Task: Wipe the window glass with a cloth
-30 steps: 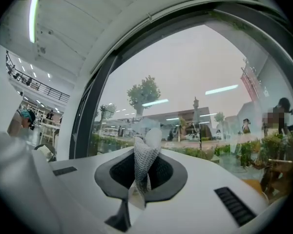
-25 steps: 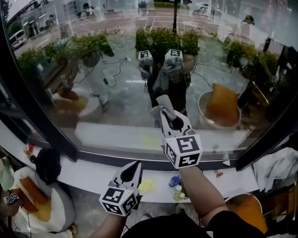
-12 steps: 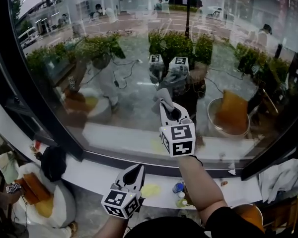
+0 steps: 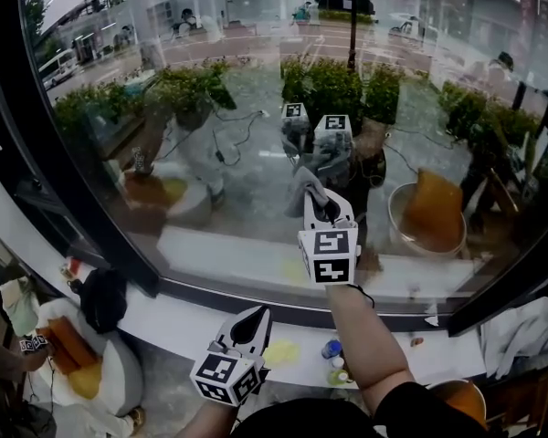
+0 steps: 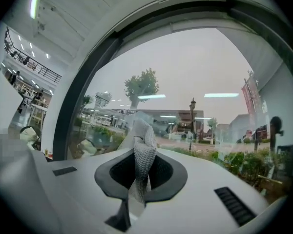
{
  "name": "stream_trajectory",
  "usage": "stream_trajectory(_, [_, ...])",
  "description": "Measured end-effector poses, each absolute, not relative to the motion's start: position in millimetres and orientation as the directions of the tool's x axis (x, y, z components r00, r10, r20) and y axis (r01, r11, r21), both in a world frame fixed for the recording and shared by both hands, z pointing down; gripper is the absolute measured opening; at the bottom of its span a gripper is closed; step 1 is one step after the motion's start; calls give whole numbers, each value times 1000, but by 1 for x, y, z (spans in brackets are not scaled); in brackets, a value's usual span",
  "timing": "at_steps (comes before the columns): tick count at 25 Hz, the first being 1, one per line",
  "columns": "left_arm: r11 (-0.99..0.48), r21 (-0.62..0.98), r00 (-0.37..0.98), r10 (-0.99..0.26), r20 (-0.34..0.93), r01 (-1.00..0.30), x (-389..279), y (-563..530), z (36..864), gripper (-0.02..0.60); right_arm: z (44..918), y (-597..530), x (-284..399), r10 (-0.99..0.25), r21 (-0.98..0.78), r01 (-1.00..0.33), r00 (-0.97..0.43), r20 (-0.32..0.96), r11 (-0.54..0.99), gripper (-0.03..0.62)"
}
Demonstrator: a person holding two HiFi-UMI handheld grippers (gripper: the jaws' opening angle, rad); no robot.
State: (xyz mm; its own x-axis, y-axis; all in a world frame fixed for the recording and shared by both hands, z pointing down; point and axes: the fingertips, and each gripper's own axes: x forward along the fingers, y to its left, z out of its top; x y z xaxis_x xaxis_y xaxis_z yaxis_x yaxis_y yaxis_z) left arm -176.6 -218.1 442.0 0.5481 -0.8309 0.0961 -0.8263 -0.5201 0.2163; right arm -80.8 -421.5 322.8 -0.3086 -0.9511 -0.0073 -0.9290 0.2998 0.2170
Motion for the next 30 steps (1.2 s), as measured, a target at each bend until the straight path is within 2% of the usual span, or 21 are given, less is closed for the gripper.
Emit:
stream_trajectory(7, [-527,211,554,-827,98,-823,-184,-222,452,8,328,-425,-87,-969,325,-918,-246,-11,229,41])
stream_trajectory(14, [-548,205,575,-812,101,-811,-177,-222,452,8,329,-422,-73,-976,314,-928,-216,-14,201,41])
stream_trajectory(21, [-595,197,621,-776,112,-779,-153,-225,450,8,326,-413,-29,-988,307,-941,-156,-22,141,43])
stream_trajectory(30, [-689,192,714,-691,116,-699,-84,-232,445,8,317,-395,61,-998,314,-949,-45,-40,30,42])
